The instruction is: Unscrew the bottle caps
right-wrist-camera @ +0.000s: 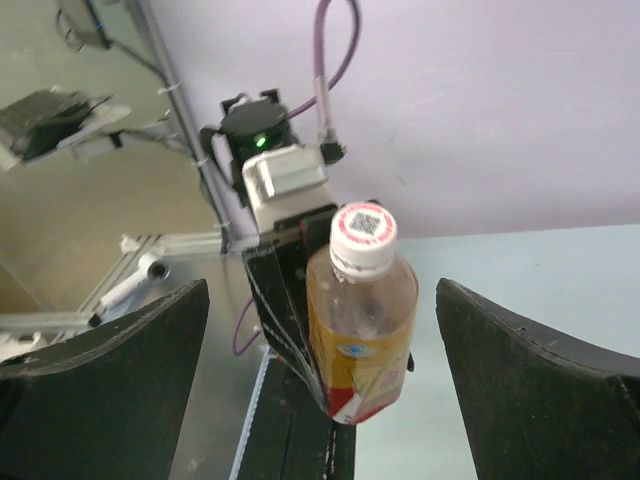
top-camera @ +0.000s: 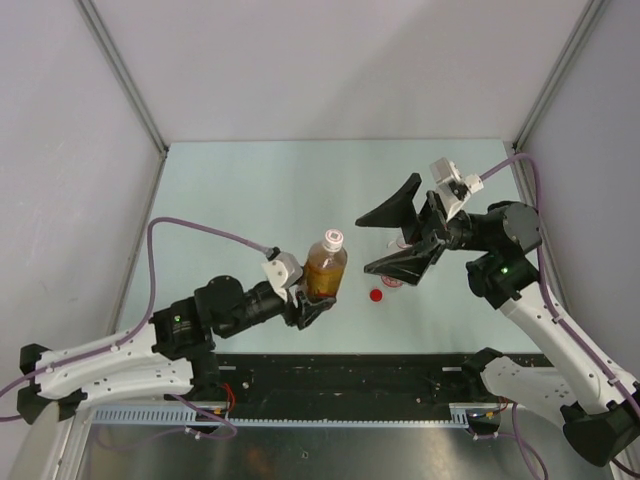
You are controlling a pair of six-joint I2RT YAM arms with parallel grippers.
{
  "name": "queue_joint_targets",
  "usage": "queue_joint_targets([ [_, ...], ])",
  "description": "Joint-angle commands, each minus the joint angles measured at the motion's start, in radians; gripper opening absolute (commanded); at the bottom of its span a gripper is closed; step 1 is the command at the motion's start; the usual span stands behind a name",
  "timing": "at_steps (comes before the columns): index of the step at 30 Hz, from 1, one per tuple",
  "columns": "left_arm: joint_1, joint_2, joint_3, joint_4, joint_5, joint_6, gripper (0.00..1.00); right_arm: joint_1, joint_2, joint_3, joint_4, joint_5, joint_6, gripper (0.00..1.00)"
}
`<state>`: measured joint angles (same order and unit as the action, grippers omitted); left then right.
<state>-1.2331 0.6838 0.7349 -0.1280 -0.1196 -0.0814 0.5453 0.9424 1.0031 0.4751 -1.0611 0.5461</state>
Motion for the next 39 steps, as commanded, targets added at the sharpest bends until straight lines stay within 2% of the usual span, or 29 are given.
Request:
queue_joint_targets([
  [1,-0.003,0.053,0.049,-0.069,-0.230,-0.038,0.35,-0.007,-0.008,0.009,-0.079,0.190,-0.026,0.99],
  [9,-0.005,0.215,0.158,-0.234,-0.386,-0.093,0.35,-0.006,0.017,0.009,-0.216,0.471,0.018,0.99],
  [17,-0.018,0.307,0.212,-0.320,-0.574,-0.157,0.31,0.053,0.061,0.041,-0.380,0.716,0.009,0.99],
  [25,-0.023,0.371,0.253,-0.374,-0.616,-0.179,0.31,0.116,0.138,0.080,-0.439,0.778,0.018,0.97],
  [29,-0.025,0.380,0.256,-0.381,-0.602,-0.188,0.31,0.135,0.162,0.085,-0.445,0.786,0.018,0.87],
  [35,-0.025,0.373,0.254,-0.384,-0.589,-0.190,0.31,0.141,0.176,0.086,-0.428,0.751,0.029,0.49],
  [39,-0.025,0.365,0.252,-0.385,-0.588,-0.195,0.31,0.142,0.177,0.085,-0.419,0.723,0.033,0.31],
])
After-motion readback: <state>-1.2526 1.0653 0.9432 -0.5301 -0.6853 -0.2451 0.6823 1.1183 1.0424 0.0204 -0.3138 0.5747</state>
